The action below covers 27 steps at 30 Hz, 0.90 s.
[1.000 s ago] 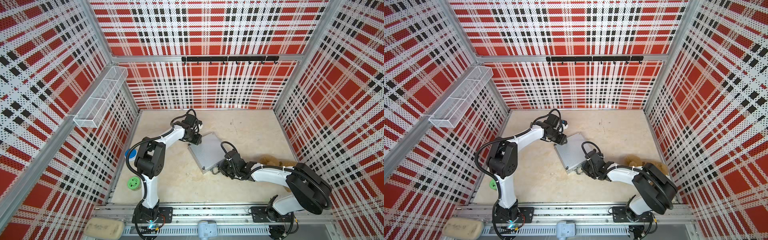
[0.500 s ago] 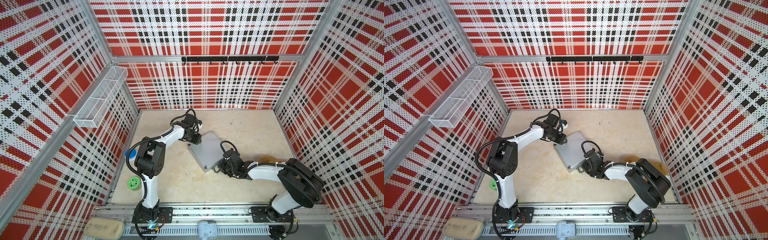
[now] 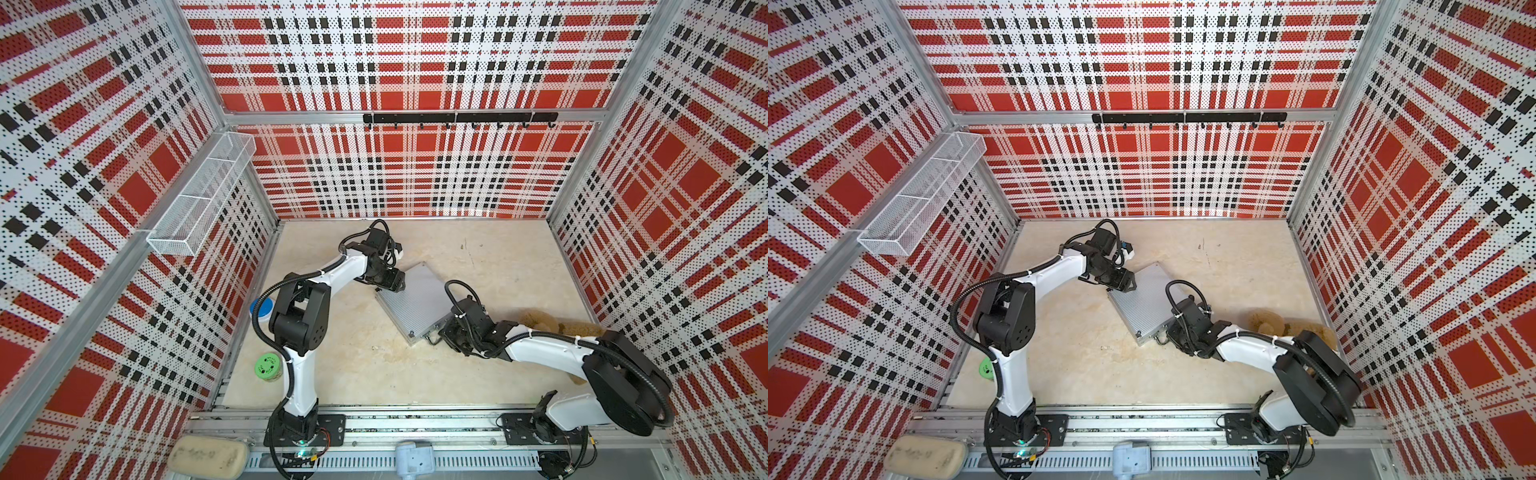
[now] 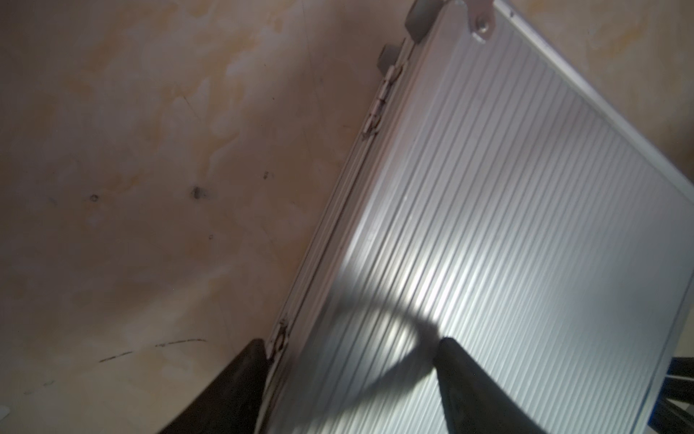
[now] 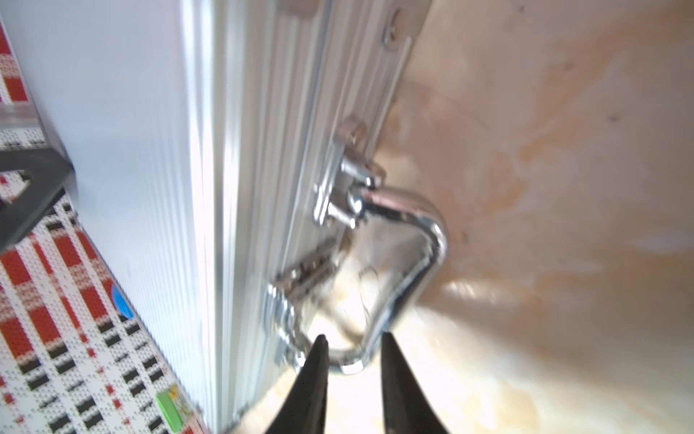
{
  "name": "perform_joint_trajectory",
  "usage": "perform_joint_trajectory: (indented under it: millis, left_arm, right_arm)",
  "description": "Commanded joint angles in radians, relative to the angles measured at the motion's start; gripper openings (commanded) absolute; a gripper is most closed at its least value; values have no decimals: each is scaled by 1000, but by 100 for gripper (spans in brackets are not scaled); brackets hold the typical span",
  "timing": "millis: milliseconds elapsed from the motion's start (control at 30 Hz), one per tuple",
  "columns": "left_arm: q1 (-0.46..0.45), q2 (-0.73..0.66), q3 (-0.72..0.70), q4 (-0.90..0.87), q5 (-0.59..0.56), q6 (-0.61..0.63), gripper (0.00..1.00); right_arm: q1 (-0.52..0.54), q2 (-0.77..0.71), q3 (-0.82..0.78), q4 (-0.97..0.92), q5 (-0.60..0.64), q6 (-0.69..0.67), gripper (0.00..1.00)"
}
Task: Close the poker set cases
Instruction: Fasten the fastener on the poker set case, then reset both arms
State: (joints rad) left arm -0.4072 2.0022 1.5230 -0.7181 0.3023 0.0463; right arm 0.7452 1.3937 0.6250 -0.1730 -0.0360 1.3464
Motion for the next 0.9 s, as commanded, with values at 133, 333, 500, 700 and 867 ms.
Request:
perform_joint_trajectory:
  millis: [133, 333, 500, 700, 867]
  left_arm:
    - [37, -135, -41, 72, -10, -52, 86]
    - [97, -351, -230, 271, -52, -107, 94]
    - [166, -509, -419, 373, -116, -115, 98]
    - [256, -662, -619, 476, -177, -102, 99]
    - [334, -763, -775, 603, -218, -66, 99]
  right_arm:
    - [-51, -134, 121, -255, 49, -285, 54]
    - [-148, -133, 260, -349, 102, -595, 76]
    - [-253, -117, 335, -333, 123, -837, 91]
    - [-381, -94, 346, -206, 141, -1098, 100]
    - [-475, -66, 287, -49, 141, -1222, 100]
